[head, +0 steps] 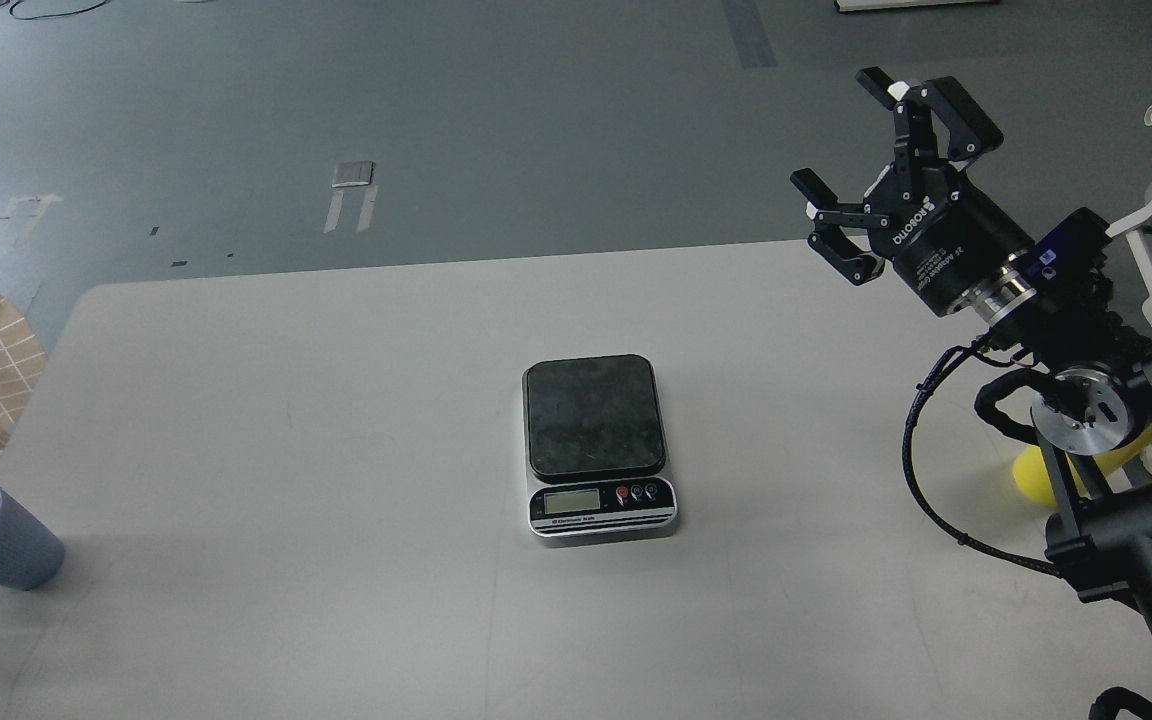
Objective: Pour seasoning into cup on scale with both arms
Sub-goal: 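Lower the left gripper to the blue cup and grasp it, then lift the blue cup with the left gripper and carry it over the scale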
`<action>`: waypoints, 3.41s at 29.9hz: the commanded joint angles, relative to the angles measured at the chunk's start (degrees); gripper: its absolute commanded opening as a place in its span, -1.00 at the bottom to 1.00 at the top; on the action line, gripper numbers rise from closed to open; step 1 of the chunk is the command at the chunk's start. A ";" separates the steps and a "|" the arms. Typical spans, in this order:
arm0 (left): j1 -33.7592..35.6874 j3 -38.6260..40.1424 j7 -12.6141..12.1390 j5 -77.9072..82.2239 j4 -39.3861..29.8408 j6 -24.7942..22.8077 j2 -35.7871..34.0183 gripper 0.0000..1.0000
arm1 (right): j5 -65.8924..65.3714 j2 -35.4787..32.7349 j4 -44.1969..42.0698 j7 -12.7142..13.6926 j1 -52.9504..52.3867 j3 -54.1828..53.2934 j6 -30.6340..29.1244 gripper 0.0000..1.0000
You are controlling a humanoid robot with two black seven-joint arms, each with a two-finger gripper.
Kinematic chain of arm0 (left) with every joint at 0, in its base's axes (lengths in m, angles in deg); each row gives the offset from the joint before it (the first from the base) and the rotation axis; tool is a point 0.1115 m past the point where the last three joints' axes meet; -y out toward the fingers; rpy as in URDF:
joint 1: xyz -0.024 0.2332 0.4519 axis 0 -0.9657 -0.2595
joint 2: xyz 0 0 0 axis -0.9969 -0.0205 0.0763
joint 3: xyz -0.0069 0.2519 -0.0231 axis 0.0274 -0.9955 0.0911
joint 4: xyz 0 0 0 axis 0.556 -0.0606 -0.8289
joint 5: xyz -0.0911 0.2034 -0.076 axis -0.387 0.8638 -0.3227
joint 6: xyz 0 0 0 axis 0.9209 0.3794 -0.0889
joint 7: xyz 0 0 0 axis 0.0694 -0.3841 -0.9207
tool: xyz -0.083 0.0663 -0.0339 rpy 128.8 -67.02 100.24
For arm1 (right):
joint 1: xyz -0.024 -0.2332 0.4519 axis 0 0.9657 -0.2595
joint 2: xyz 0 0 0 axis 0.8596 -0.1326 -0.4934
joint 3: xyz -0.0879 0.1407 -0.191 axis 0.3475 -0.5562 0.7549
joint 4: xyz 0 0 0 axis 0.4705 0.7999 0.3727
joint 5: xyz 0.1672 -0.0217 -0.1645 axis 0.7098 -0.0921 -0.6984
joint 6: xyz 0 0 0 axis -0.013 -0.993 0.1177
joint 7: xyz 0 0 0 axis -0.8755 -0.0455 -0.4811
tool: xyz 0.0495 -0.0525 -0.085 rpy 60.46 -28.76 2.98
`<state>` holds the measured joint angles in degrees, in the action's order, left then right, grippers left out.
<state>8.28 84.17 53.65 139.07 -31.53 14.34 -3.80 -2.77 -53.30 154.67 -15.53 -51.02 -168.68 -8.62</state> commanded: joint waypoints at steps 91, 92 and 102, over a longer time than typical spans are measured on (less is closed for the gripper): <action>9.87 0.22 0.00 0.62 -1.14 -0.70 2.54 -1.00 | -0.25 0.10 -0.15 -0.06 1.49 -0.18 0.08 1.00; 10.92 0.13 0.00 0.71 -1.23 -0.79 3.06 -1.00 | -0.25 0.10 -0.15 -0.06 1.49 -0.18 0.08 1.00; 26.65 0.13 0.00 3.78 -9.66 -23.27 8.07 -1.00 | -0.16 -0.34 0.20 -0.06 1.49 -0.61 0.08 1.00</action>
<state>30.83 84.29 53.63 142.46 -38.85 -2.53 2.10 -2.95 -53.51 154.81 -15.58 -49.59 -168.88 -8.54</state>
